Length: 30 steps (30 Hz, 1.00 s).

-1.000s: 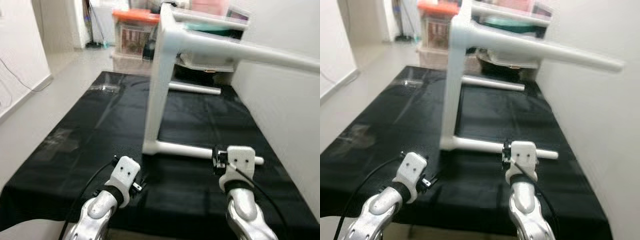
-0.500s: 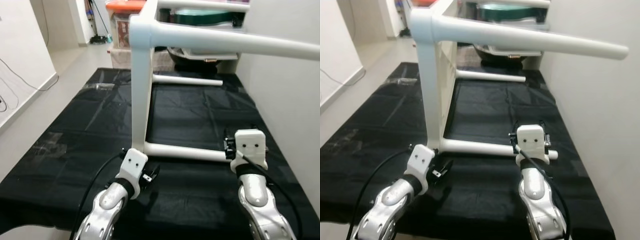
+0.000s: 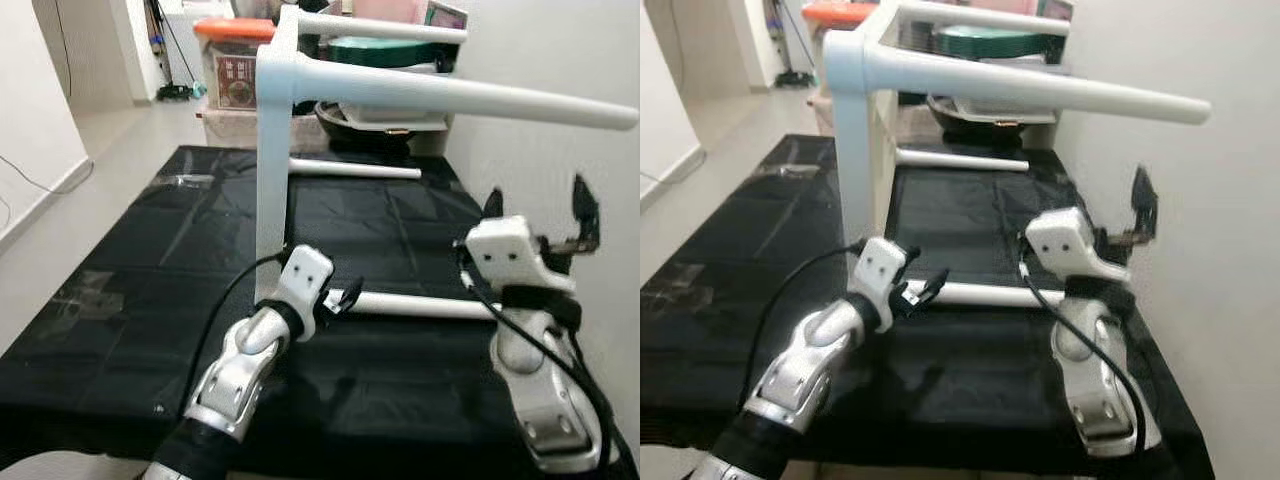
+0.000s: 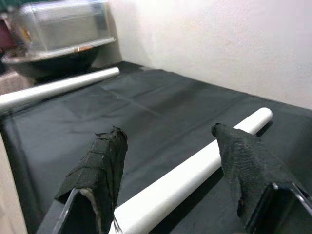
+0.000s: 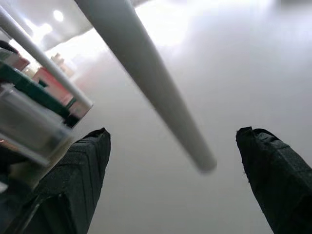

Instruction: Building children table

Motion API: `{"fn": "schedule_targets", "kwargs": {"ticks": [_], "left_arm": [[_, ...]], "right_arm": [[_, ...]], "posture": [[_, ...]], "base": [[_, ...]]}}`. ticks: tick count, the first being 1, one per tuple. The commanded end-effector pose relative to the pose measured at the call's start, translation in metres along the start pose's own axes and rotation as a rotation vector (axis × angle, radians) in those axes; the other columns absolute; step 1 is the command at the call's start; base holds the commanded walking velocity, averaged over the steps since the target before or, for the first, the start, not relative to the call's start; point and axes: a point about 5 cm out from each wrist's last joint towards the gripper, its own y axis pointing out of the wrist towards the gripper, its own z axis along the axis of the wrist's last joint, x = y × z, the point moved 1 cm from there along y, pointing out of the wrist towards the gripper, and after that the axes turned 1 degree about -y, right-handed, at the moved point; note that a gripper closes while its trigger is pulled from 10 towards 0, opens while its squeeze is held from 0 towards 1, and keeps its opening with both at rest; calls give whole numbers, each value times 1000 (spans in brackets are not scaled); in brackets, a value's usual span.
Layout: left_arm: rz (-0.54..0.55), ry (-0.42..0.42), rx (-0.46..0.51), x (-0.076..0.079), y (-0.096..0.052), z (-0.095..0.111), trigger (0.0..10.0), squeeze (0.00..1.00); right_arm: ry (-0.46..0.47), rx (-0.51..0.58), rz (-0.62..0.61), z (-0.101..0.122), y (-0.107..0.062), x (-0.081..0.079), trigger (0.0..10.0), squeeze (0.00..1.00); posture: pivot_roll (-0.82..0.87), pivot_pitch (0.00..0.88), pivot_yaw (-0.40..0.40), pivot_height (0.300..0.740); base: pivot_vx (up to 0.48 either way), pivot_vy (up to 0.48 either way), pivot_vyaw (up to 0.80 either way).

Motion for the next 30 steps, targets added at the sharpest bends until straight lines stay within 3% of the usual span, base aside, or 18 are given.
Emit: {"fn": "schedule_targets", "kwargs": {"ticks": [1,9,16,18,20,22,25,28,30], "left_arm": [[9,-11,-4,-3,3,-3,10000,0],[53,-1,28,-14,21,9,10000,0],[57,-3,40,-17,28,14,10000,0],[55,-8,58,-17,38,22,10000,0],[55,-8,58,-17,38,22,10000,0],[53,-2,70,-17,47,29,10000,0],[53,4,74,-17,51,32,10000,0],[76,15,83,-27,55,37,10000,0],[76,15,83,-27,55,37,10000,0]], "right_arm": [[-46,46,0,4,3,-1,10000,0],[-202,167,-58,14,31,6,10000,0],[-252,196,-72,17,40,6,10000,0],[-309,229,-65,19,51,1,10000,0],[-309,229,-65,19,51,1,10000,0],[-369,238,-69,18,65,-2,10000,0],[-393,241,-83,18,71,-2,10000,0],[-458,252,-187,22,91,13,10000,0],[-458,252,-187,22,91,13,10000,0]], "posture": [[110,46,-46,740],[107,111,-38,740],[106,129,-38,740],[96,160,-36,740],[96,160,-36,740],[93,175,-36,740],[93,175,-36,740],[94,188,-42,740],[94,188,-42,740]], "base": [[0,0,0],[0,0,0],[0,0,0],[0,0,0],[0,0,0],[0,0,0],[0,0,0],[0,0,0],[0,0,0]]}}
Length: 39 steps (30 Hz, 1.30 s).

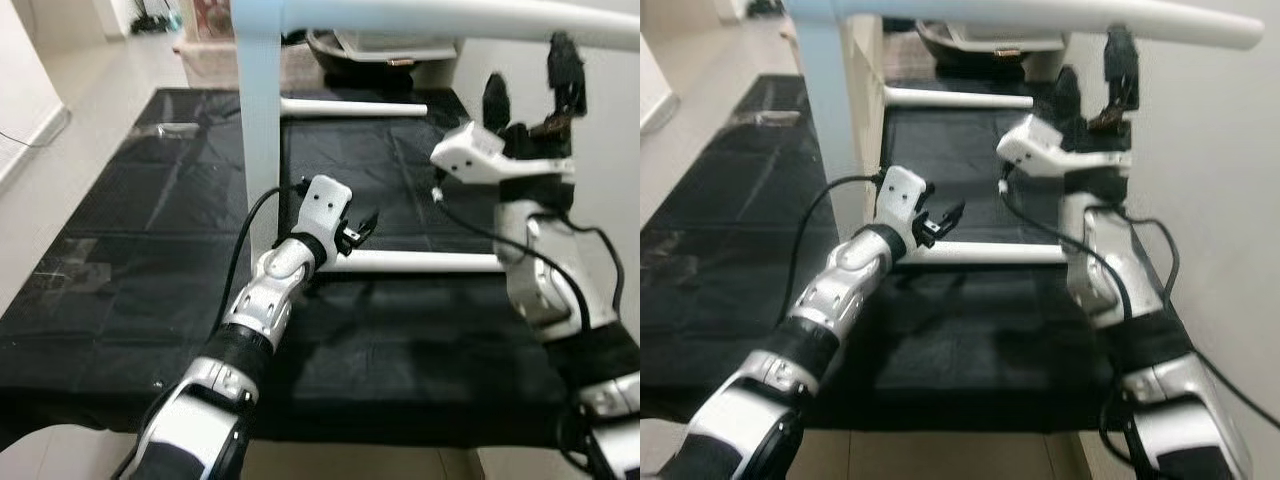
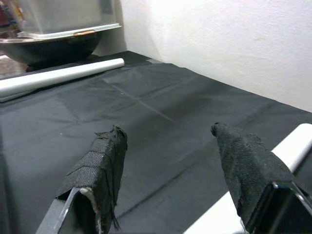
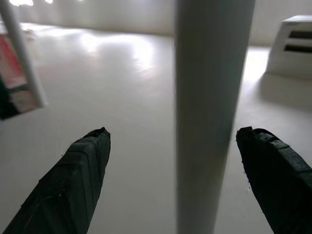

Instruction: Building children table

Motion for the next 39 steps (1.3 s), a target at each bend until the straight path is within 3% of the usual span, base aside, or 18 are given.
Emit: {"fn": "schedule_targets", "kwargs": {"ticks": [1,6,18,19,28,35,37,38,39], "left_arm": [[16,0,-11,-6,0,-4,10000,0],[60,46,-4,-20,1,0,10000,0],[209,154,-5,-52,-5,1,10000,0],[235,158,-6,-56,-5,1,10000,0],[308,191,-22,-68,-7,1,10000,0],[326,249,-47,-79,-9,3,10000,0],[328,290,-42,-86,-9,10,10000,0],[315,355,-28,-95,-9,22,10000,0],[315,355,-28,-95,-9,22,10000,0]], "right_arm": [[-28,5,-55,-2,7,6,10000,0],[-58,-3,-151,-4,21,18,10000,0],[-69,-5,-182,-6,40,17,10000,0],[-65,0,-185,-5,45,17,0,0],[-53,15,-178,-2,53,17,0,0],[-49,-19,-123,-14,53,11,0,0],[-40,-51,-114,-21,53,12,0,0],[-29,-99,-90,-31,53,12,0,0],[-29,-99,-90,-31,53,12,0,0]], "posture": [[93,188,-43,740],[95,195,-48,740],[99,189,-51,740],[100,187,-56,740],[97,185,-57,740],[100,182,-56,740],[108,180,-56,740],[108,180,-56,740],[108,180,-56,740]], "base": [[0,0,0],[0,0,0],[0,0,0],[0,0,0],[0,0,0],[0,0,0],[0,0,0],[0,0,0],[0,0,0]]}}
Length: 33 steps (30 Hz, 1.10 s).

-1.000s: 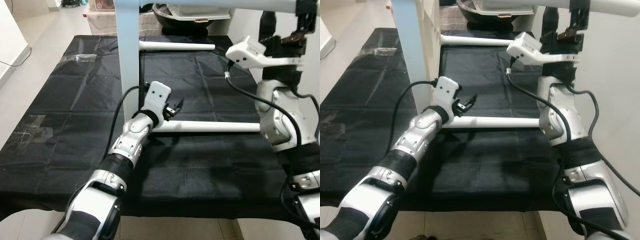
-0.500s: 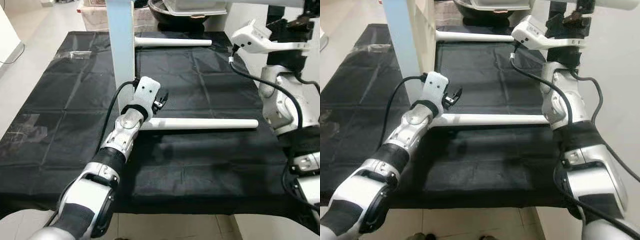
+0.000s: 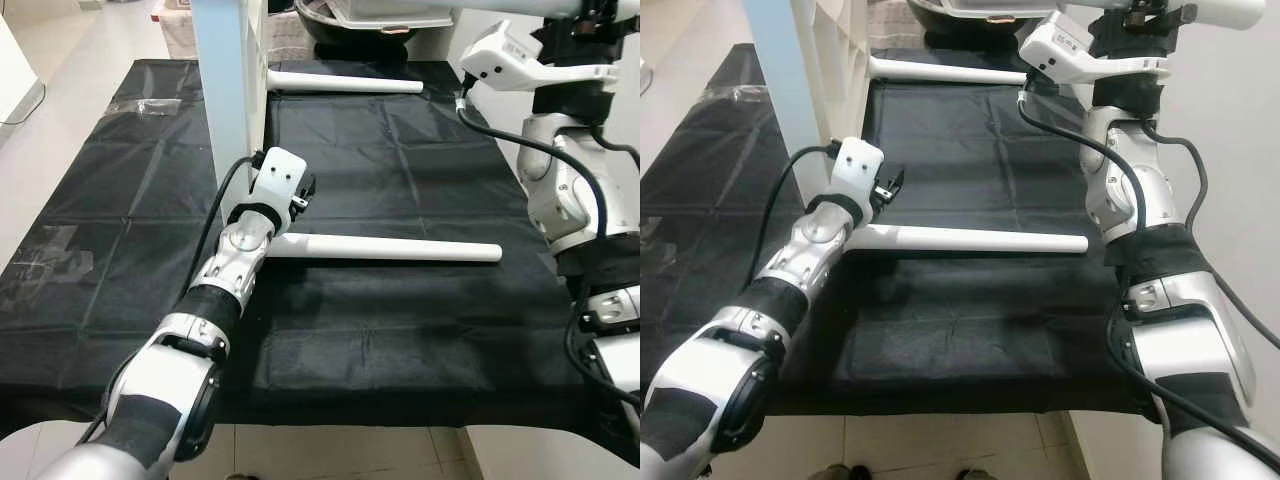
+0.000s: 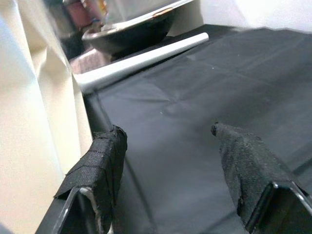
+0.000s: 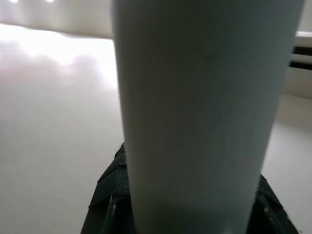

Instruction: Building children table

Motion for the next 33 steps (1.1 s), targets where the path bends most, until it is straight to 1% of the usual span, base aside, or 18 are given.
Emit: {"fn": "schedule_targets", "kwargs": {"ticks": [1,4,5,8,9,10,17,18,19,21,24,25,27,28,29,30,32,33], "left_arm": [[38,90,23,-28,0,6,10000,0],[-15,259,80,-54,6,32,10000,0],[-15,259,80,-54,6,32,10000,0],[-83,387,87,-71,7,47,10000,0],[-83,387,87,-71,7,47,10000,0],[-123,466,73,-78,6,50,10000,0],[-153,529,53,-86,3,49,10000,0],[-122,464,20,-91,2,43,10000,0],[-73,339,-26,-91,1,32,10000,0],[-35,178,-85,-76,-3,8,10000,0],[-37,151,-95,-68,-4,1,10000,0],[-38,121,-96,-57,-6,-6,10000,0],[-38,121,-96,-57,-6,-6,10000,0],[-41,87,-111,-43,-8,-16,10000,0],[-41,87,-111,-43,-8,-16,10000,0],[-51,47,-121,-24,-12,-26,10000,0],[-72,7,-131,-2,-17,-36,10000,0],[-72,7,-131,-2,-17,-36,10000,0]], "right_arm": [[-10,-137,57,-32,-5,-3,0,0],[41,-252,127,-50,-10,-9,0,0],[41,-252,127,-50,-10,-9,0,0],[104,-361,170,-64,-20,-14,0,0],[104,-361,170,-64,-20,-14,0,0],[130,-418,187,-72,-28,-17,0,0],[145,-462,206,-80,-37,-20,0,0],[152,-463,221,-81,-43,-23,0,0],[157,-439,232,-77,-46,-24,0,0],[160,-379,243,-65,-44,-26,0,0],[161,-359,245,-60,-43,-26,0,0],[152,-331,248,-54,-41,-26,0,0],[152,-331,248,-54,-41,-26,0,0],[139,-299,250,-47,-38,-26,0,0],[139,-299,250,-47,-38,-26,0,0],[127,-251,248,-38,-34,-25,10000,0],[125,-199,241,-26,-32,-23,10000,0],[125,-199,241,-26,-32,-23,10000,0]], "posture": [[111,177,-56,740],[121,175,-53,740],[121,175,-53,740],[140,170,-45,740],[140,170,-45,740],[147,167,-41,740],[158,164,-38,740],[164,158,-36,740],[158,156,-33,740],[151,155,-36,740],[150,155,-37,740],[146,153,-39,740],[146,153,-39,740],[141,151,-42,740],[141,151,-42,740],[135,150,-42,740],[131,149,-44,740],[131,149,-44,740]], "base": [[0,0,0],[0,0,0],[0,0,0],[0,0,0],[0,0,0],[0,0,0],[0,0,0],[0,0,0],[0,0,0],[0,0,0],[0,0,0],[0,0,0],[0,0,0],[0,0,0],[0,0,0],[0,0,0],[0,0,0],[0,0,0]]}}
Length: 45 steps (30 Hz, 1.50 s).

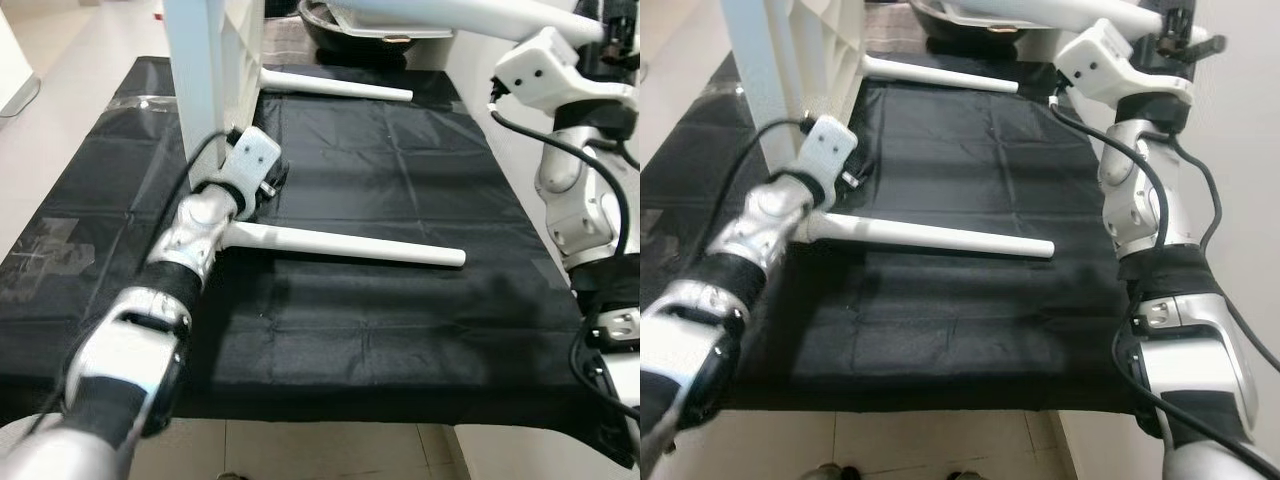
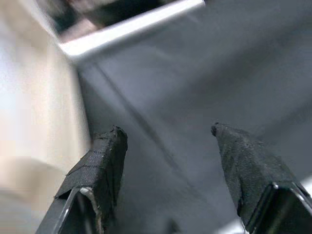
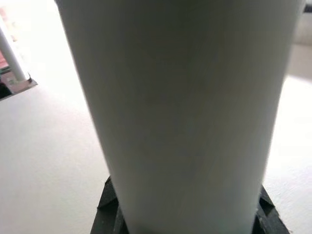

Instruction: Building children table

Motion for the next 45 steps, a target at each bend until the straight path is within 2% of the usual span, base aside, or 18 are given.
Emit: {"fn": "schedule_targets", "kwargs": {"ticks": [1,2,6,8,9,11,13,15,17,24,28,33,35,45], "left_arm": [[-3,-9,9,8,1,2,10000,0],[-4,-18,7,11,1,1,10000,0],[-6,-24,5,13,1,0,10000,0],[6,-34,6,14,1,2,10000,0],[16,-36,6,13,1,3,10000,0],[16,-36,6,13,1,3,10000,0],[29,-40,3,12,-1,3,10000,0],[29,-40,3,12,-1,3,10000,0],[40,-43,4,12,-3,2,10000,0],[123,-69,29,5,-9,3,10000,0],[171,-88,1,-2,-15,-7,10000,0],[233,-118,-59,-11,-26,-22,10000,0],[246,-114,-66,-14,-28,-24,10000,0],[262,-106,-55,-17,-29,-20,10000,0]], "right_arm": [[23,-4,84,6,-15,-21,10000,0],[28,11,82,10,-17,-21,10000,1000],[41,24,100,16,-21,-25,10000,1000],[48,67,106,30,-27,-28,10000,1000],[48,90,113,39,-32,-31,10000,0],[48,90,113,39,-32,-31,10000,0],[16,155,84,56,-39,-30,10000,0],[16,155,84,56,-39,-30,10000,0],[-12,187,41,66,-42,-27,10000,0],[11,145,10,75,-46,-31,10000,0],[-4,147,-16,77,-42,-29,10000,0],[-41,167,-90,79,-30,-17,10000,0],[-54,183,-122,82,-26,-12,10000,0],[-69,187,-155,83,-18,-7,10000,0]], "posture": [[132,147,-43,740],[132,147,-43,740],[132,146,-44,740],[132,146,-45,740],[128,148,-43,740],[128,148,-43,740],[130,150,-49,740],[130,150,-49,740],[129,152,-49,740],[124,160,-48,740],[124,164,-51,740],[124,171,-60,740],[124,171,-60,740],[122,177,-63,740]], "base": [[0,0,0],[0,0,0],[0,0,0],[0,0,0],[0,0,0],[0,0,0],[0,0,0],[0,0,0],[0,0,0],[0,0,0],[0,0,0],[0,0,0],[0,0,0],[0,0,0]]}}
